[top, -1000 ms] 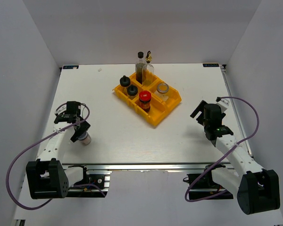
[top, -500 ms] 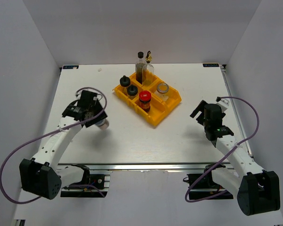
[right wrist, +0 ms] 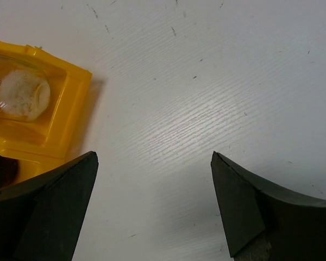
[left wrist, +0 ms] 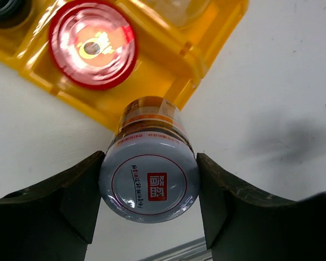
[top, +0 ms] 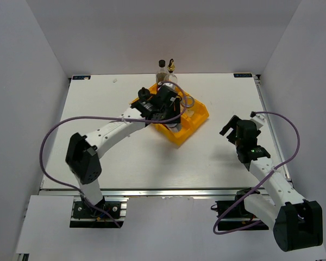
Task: Organize the condiment bottles
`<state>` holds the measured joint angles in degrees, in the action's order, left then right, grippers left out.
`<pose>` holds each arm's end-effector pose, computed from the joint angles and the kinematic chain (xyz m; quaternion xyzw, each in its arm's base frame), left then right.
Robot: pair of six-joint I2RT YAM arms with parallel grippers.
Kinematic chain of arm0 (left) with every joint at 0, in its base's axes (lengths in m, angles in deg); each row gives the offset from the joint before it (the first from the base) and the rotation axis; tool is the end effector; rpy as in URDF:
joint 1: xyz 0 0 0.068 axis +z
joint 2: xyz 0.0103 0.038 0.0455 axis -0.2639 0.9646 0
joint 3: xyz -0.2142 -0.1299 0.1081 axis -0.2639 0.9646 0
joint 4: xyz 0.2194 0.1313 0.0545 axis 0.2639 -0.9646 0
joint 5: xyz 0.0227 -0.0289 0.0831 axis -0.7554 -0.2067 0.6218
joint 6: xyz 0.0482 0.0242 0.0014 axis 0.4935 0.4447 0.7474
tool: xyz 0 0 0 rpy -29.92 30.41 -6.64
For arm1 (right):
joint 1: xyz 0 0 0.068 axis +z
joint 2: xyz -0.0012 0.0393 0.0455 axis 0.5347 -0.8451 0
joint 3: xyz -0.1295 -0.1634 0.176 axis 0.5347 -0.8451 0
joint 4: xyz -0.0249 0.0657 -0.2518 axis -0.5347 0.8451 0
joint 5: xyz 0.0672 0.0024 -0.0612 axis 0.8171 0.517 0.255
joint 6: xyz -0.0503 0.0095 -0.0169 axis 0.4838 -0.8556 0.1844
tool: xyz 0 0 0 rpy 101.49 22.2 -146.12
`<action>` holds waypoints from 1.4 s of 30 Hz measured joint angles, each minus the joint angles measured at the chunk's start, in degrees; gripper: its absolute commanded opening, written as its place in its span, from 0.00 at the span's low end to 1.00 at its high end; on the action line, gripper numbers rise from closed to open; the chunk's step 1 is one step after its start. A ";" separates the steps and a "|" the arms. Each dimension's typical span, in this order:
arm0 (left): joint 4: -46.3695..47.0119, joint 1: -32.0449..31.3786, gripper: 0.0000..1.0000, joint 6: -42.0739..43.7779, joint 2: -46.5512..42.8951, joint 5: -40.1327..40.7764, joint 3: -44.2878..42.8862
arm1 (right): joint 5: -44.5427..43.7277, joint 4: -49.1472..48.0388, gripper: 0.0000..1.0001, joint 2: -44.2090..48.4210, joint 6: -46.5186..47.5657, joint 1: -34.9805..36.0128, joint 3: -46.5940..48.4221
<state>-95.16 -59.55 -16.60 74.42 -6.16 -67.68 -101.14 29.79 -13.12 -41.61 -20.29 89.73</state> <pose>0.2769 -0.2600 0.3159 0.0315 0.9363 -0.1482 0.3170 0.2088 0.0307 0.2341 0.2574 0.8088 0.0449 0.5269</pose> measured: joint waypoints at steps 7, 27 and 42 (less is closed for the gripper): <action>1.27 -0.85 0.00 1.92 11.15 0.09 -11.65 | -0.17 0.02 0.89 0.20 0.00 -0.42 0.00; -6.58 -1.60 0.33 2.69 24.06 4.81 -19.65 | -0.15 -0.02 0.89 -1.84 0.04 -1.16 0.00; -5.09 -1.60 0.98 3.41 24.55 3.78 -21.03 | 0.02 0.17 0.89 -1.90 0.31 -1.16 0.00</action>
<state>-100.25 -61.14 -13.19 98.97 -2.38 -88.71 -101.12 29.97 -15.02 -41.31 -21.45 89.73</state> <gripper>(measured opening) 0.982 0.895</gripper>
